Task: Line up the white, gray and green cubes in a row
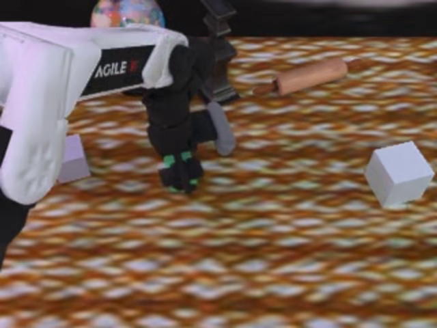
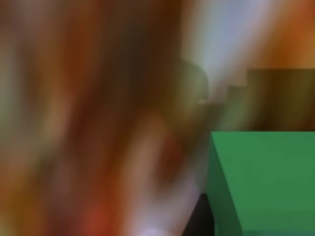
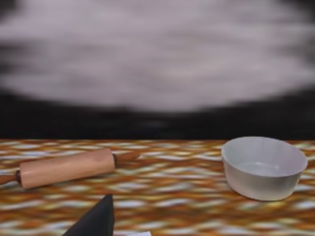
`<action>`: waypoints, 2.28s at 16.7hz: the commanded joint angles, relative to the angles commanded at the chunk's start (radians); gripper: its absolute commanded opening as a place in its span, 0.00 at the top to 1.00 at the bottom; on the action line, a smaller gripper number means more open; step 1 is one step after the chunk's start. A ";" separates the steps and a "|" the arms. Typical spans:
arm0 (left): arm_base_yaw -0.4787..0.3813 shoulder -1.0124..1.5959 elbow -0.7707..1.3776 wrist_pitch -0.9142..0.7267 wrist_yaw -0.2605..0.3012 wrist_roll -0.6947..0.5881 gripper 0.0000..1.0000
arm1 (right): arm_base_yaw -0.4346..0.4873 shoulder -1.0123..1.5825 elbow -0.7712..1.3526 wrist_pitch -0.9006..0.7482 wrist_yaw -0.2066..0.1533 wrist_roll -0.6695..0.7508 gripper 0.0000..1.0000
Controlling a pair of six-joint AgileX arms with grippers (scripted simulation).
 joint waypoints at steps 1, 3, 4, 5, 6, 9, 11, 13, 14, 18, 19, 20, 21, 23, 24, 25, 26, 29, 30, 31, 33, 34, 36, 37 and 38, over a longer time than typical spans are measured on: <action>0.003 -0.008 0.017 -0.024 -0.001 -0.001 1.00 | 0.000 0.000 0.000 0.000 0.000 0.000 0.00; 0.010 -0.030 0.060 -0.095 -0.002 -0.003 1.00 | 0.000 0.000 0.000 0.000 0.000 0.000 0.00; 0.012 -0.042 0.082 -0.135 -0.002 -0.002 1.00 | 0.000 0.000 0.000 0.000 0.000 0.000 0.00; 0.014 -0.054 0.102 -0.169 -0.001 -0.002 1.00 | 0.000 0.000 0.000 0.000 0.000 0.000 0.00; 0.016 -0.065 0.119 -0.192 -0.001 -0.002 1.00 | 0.000 0.000 0.000 0.000 0.000 0.000 0.00; 0.018 -0.074 0.131 -0.207 0.000 -0.002 1.00 | 0.000 0.000 0.000 0.000 0.000 0.000 0.00; 0.012 -0.071 0.129 -0.204 -0.001 -0.001 1.00 | 0.000 0.000 0.000 0.000 0.000 0.000 0.00; -0.003 -0.073 0.128 -0.205 -0.001 -0.007 1.00 | 0.000 0.000 0.000 0.000 0.000 0.000 0.00; -0.027 -0.075 0.128 -0.206 -0.002 -0.017 1.00 | 0.000 0.000 0.000 0.000 0.000 0.000 0.00; -0.194 -0.098 0.112 -0.216 -0.006 -0.090 1.00 | 0.000 0.000 0.000 0.000 0.000 0.000 0.00; -0.248 -0.105 0.106 -0.220 -0.007 -0.112 1.00 | 0.000 0.000 0.000 0.000 0.000 0.000 0.00; -0.304 -0.112 0.100 -0.223 -0.007 -0.133 1.00 | 0.000 0.000 0.000 0.000 0.000 0.000 0.00; -0.358 -0.120 0.095 -0.226 -0.007 -0.153 1.00 | 0.000 0.000 0.000 0.000 0.000 0.000 0.00; -0.442 -0.136 0.086 -0.227 -0.007 -0.189 1.00 | 0.000 0.000 0.000 0.000 0.000 0.000 0.00; -0.468 -0.143 0.083 -0.227 -0.008 -0.202 1.00 | 0.000 0.000 0.000 0.000 0.000 0.000 0.00; -0.485 -0.148 0.081 -0.227 -0.008 -0.210 1.00 | 0.000 0.000 0.000 0.000 0.000 0.000 0.00; -0.490 -0.150 0.080 -0.226 -0.008 -0.213 1.00 | 0.000 0.000 0.000 0.000 0.000 0.000 0.00; -0.487 -0.145 0.084 -0.226 -0.007 -0.211 1.00 | 0.000 0.000 0.000 0.000 0.000 0.000 0.00; -0.487 -0.144 0.081 -0.223 -0.007 -0.211 1.00 | 0.000 0.000 0.000 0.000 0.000 0.000 0.00; -0.486 -0.140 0.071 -0.209 -0.008 -0.212 1.00 | 0.000 0.000 0.000 0.000 0.000 0.000 0.00; -0.485 -0.122 0.035 -0.155 -0.010 -0.216 1.00 | 0.000 0.000 0.000 0.000 0.000 0.000 0.00; -0.486 -0.108 0.013 -0.119 -0.009 -0.216 1.00 | 0.000 0.000 0.000 0.000 0.000 0.000 0.00; -0.489 -0.084 -0.031 -0.047 -0.008 -0.216 1.00 | 0.000 0.000 0.000 0.000 0.000 0.000 0.00; -0.491 -0.074 -0.046 -0.022 -0.007 -0.215 1.00 | 0.000 0.000 0.000 0.000 0.000 0.000 0.00; -0.492 -0.068 -0.056 -0.007 -0.007 -0.215 1.00 | 0.000 0.000 0.000 0.000 0.000 0.000 0.00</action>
